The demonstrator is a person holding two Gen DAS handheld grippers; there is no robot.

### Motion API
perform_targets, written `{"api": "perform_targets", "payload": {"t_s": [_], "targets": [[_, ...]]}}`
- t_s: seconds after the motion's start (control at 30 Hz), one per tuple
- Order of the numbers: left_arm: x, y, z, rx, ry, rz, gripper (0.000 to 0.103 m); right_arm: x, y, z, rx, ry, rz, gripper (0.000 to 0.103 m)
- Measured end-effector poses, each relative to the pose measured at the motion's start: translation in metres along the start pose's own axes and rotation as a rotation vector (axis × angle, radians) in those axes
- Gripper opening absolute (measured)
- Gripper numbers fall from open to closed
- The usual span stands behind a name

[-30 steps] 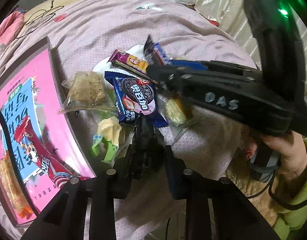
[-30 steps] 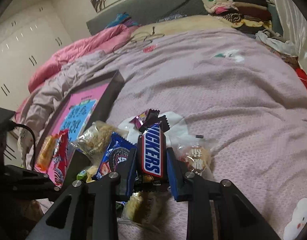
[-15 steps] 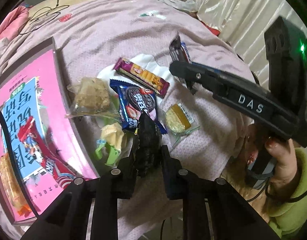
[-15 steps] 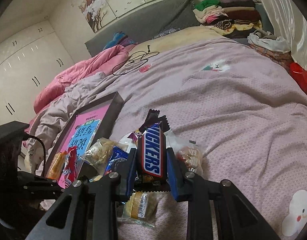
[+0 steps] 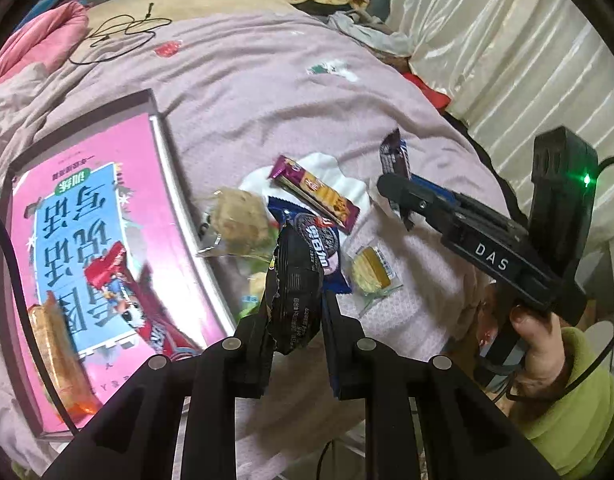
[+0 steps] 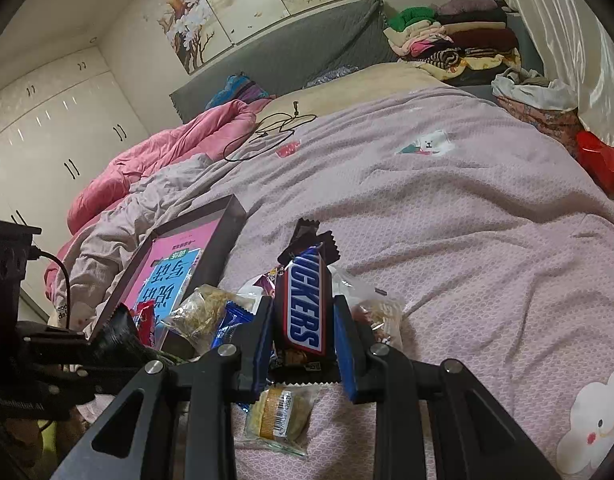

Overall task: Organize snacks
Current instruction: 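Lift the black bag and Snickers bar and carry them over the tray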

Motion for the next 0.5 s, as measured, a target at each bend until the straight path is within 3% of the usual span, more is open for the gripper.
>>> {"api": "perform_targets", "payload": {"t_s": [0.5], "targets": [[0.002, 0.015, -0.02, 0.029, 0.039, 0.039, 0.022, 0.006, 0.012, -0.011, 0.022, 0.024, 0.05, 0.029]]}}
Point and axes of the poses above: each gripper's, at about its wrist camera, not at the fingertips, and y roughly against the way its jaws point, z to its right, x to its top, the point moved 9 cm from there along -y, roughly the way its jaws point, and after that the axes turned 2 degrees about x, right-handed, at the moved point
